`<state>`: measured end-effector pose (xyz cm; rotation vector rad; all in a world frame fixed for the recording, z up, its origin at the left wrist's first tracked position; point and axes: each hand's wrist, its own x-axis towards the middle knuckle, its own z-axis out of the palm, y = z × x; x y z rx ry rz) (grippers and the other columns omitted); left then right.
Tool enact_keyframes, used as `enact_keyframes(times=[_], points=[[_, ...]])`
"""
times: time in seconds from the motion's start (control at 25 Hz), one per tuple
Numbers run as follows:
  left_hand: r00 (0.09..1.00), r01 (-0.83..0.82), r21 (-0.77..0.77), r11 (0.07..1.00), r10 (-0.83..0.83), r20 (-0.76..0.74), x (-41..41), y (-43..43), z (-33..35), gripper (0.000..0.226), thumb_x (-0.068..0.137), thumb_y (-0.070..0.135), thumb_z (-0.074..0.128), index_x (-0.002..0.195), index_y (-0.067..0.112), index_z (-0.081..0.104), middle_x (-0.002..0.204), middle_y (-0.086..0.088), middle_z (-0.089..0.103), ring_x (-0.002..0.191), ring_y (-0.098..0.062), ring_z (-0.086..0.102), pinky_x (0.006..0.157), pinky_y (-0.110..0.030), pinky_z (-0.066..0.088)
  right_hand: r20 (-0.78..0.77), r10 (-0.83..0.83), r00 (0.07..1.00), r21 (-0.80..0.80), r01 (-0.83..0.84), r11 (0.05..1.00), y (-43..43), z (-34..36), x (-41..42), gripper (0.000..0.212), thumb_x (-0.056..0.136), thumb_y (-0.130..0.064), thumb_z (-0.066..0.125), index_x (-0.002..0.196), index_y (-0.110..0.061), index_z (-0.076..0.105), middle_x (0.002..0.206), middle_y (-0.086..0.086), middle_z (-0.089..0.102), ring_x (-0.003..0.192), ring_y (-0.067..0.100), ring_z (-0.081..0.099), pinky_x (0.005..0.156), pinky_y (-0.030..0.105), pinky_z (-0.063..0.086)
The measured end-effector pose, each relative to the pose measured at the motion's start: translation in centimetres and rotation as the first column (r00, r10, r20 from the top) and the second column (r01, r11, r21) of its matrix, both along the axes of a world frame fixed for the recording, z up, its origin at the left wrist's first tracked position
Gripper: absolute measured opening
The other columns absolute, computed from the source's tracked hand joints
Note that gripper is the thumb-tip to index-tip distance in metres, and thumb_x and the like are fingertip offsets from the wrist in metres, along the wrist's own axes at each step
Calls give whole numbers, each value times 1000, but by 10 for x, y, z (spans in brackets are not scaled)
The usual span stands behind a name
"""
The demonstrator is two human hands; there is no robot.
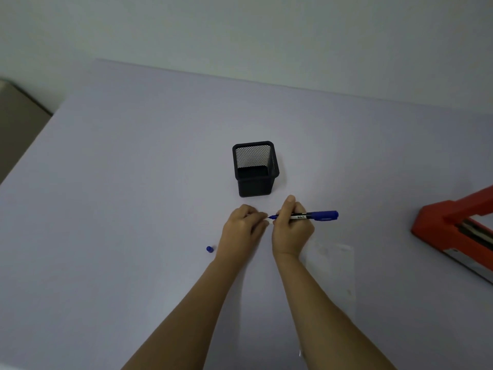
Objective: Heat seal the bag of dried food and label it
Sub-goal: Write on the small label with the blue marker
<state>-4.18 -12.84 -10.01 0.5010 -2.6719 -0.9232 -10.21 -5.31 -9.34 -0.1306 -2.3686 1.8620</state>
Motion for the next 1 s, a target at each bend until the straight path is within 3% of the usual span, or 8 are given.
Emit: enact_keyframes(times=[0.12,0.24,0.44,0.72,0.88,1.0], points=[[999,33,-37,999,-33,-7,0,0,1,18,78,15,67,92,4,73,82,-11,66,72,-23,63,69,-20,43,-23,-23,999,-12,23,1000,0,-1,1,44,93,-29,45,60,-2,56,50,0,54,45,10,52,47,10,41],[999,41,46,998,-42,23,0,-4,6,25,81,15,69,104,4,70,91,-11,66,77,-20,62,72,-19,45,-33,-22,999,-20,22,1000,1,-1,0,43,93,-28,45,60,-2,57,50,-1,54,45,9,53,47,8,40],[998,22,117,993,-28,54,0,-9,12,34,84,16,68,117,9,65,97,-7,59,72,-9,49,69,-1,36,-10,0,1000,-11,0,1000,3,-3,-1,40,94,-19,50,61,3,57,51,4,55,49,3,55,48,5,40],[998,48,77,996,-52,44,0,-10,13,26,81,17,71,105,6,71,90,-11,58,67,-10,47,64,-14,36,25,56,998,-68,-54,996,6,0,-3,32,87,-19,61,60,-5,54,51,0,54,51,8,55,52,8,44],[999,27,65,998,-29,42,0,-10,10,25,81,19,71,104,7,72,89,-7,58,66,-8,46,64,-3,31,15,135,991,-113,-132,985,14,5,-8,31,81,-15,69,55,-15,51,46,-11,55,48,6,55,53,11,45],[1000,19,57,998,-20,17,1,-8,9,24,81,17,71,103,8,73,87,-7,58,66,-7,46,65,-2,30,-71,236,969,-34,-239,971,15,9,-19,40,81,-13,69,52,-24,45,46,-11,50,45,4,53,52,7,42]])
